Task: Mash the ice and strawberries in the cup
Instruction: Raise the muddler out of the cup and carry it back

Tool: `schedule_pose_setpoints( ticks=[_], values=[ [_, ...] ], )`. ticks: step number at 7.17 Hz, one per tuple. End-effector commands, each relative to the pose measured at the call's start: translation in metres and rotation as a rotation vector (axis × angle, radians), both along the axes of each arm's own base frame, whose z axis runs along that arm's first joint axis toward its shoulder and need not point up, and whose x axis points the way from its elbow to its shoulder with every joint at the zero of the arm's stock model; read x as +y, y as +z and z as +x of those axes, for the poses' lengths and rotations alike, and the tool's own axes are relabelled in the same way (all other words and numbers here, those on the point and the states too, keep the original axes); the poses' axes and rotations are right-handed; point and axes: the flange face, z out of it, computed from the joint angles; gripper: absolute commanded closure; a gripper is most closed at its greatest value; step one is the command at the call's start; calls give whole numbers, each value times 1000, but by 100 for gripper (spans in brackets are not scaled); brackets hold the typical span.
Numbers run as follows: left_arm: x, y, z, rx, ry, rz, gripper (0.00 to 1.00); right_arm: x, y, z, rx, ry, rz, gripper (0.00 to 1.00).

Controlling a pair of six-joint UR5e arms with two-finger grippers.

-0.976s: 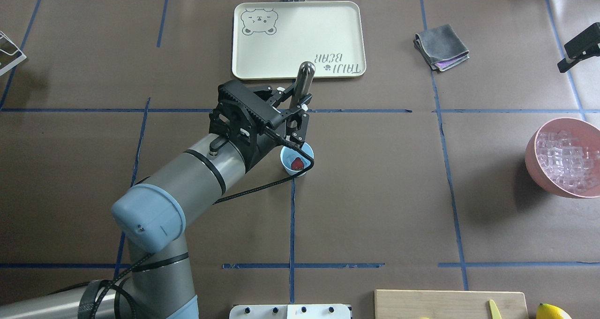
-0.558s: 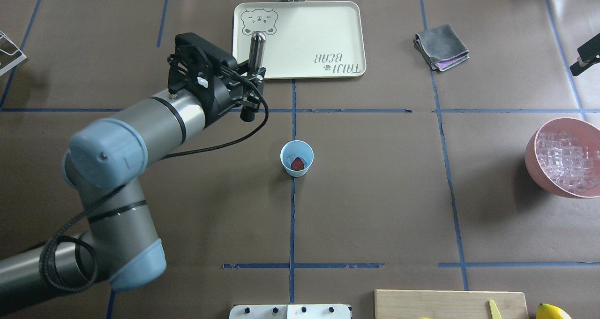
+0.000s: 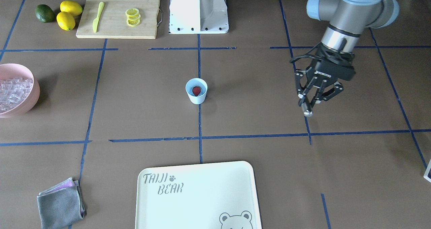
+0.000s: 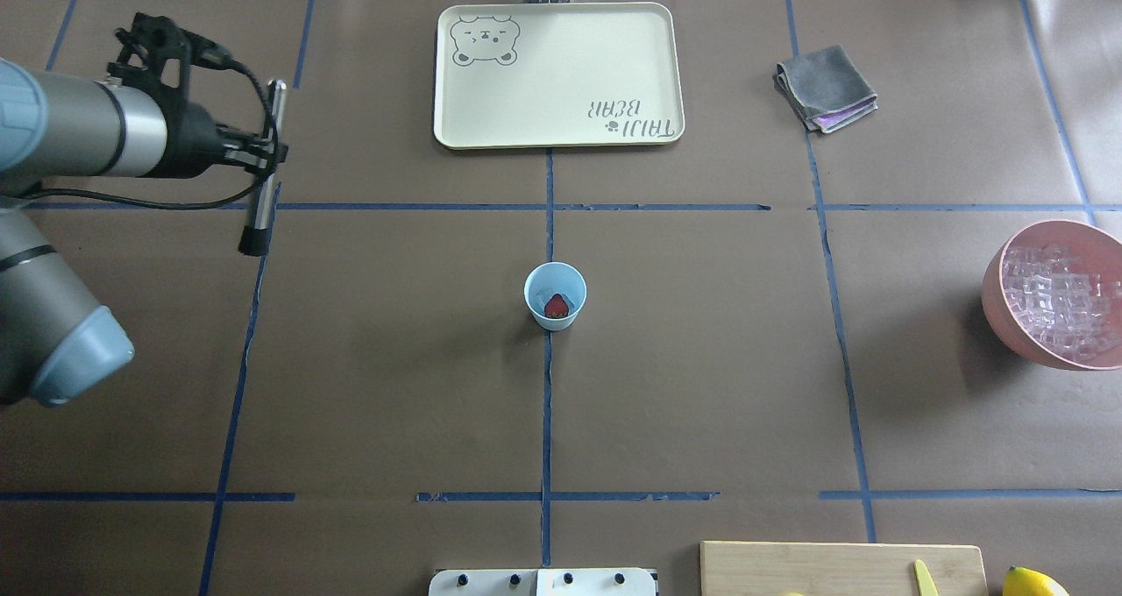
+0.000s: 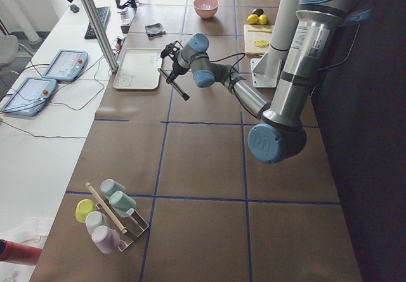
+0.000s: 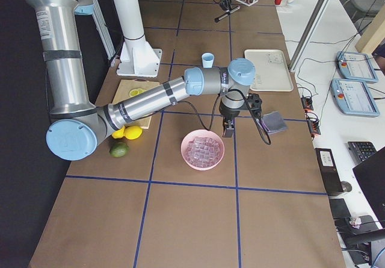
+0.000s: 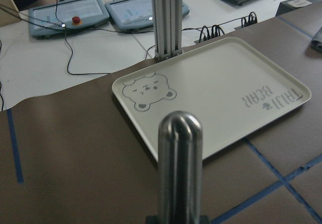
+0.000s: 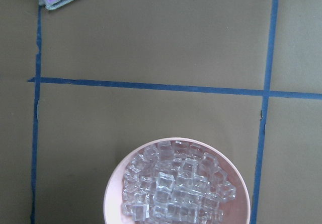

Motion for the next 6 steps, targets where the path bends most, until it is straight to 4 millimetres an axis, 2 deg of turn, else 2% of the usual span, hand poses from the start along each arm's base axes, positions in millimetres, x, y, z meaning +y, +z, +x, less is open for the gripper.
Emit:
schedule_pose_setpoints(
  ticks=[1,2,4,5,6],
  values=[
    [-12,79,-73,15,71,-313,99,2,42,32,0,-4,-17,0],
    [3,120,-86,-41,68,-433,100,1,59,38,-12,-12,-31,0],
    [37,205,-104,-119,57,-598,100,-6,86,38,-14,-28,-27,0],
    [37,237,-99,-179,53,-709,100,-11,98,38,-16,-24,-12,0],
    [40,261,-101,-214,80,-724,100,-14,96,38,-16,-23,-6,0]
  ],
)
